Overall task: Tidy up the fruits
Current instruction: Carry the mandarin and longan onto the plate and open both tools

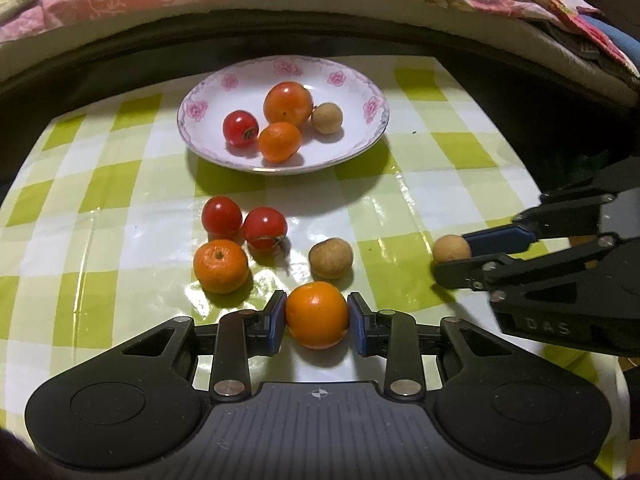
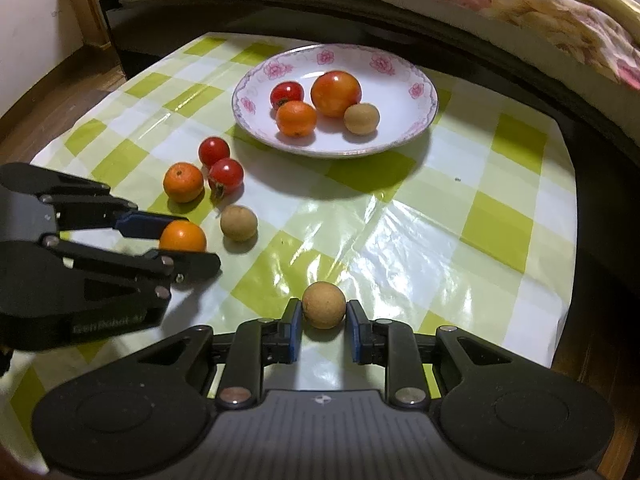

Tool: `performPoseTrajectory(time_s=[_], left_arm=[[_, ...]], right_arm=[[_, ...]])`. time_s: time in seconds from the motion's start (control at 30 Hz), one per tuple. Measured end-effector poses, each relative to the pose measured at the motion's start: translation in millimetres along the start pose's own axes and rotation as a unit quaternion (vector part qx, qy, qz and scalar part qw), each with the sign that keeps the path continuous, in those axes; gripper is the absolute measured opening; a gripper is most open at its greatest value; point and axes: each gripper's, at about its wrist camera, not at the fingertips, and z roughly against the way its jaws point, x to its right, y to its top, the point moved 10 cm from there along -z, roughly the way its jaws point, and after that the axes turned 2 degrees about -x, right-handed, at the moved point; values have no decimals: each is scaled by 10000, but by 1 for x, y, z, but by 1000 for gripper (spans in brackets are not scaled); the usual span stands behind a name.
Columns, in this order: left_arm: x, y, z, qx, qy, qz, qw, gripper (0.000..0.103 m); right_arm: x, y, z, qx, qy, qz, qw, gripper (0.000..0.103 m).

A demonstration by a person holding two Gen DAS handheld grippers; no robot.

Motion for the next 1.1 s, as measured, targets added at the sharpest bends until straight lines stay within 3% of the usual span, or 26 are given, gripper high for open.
performPoseTrajectory(time_s=[0.37,0.6,1.1], left_arm=[[1,28,7,215,0,59,9998,40],[-14,59,8,406,195,168,9988,39],[-41,93,-23,437,439,260,9977,39]], right_arm=[[5,36,6,333,28,-197,9992,26],[13,67,10,591,32,-431,9973,26],[33,114,-26,646,109,-701,9954,26]])
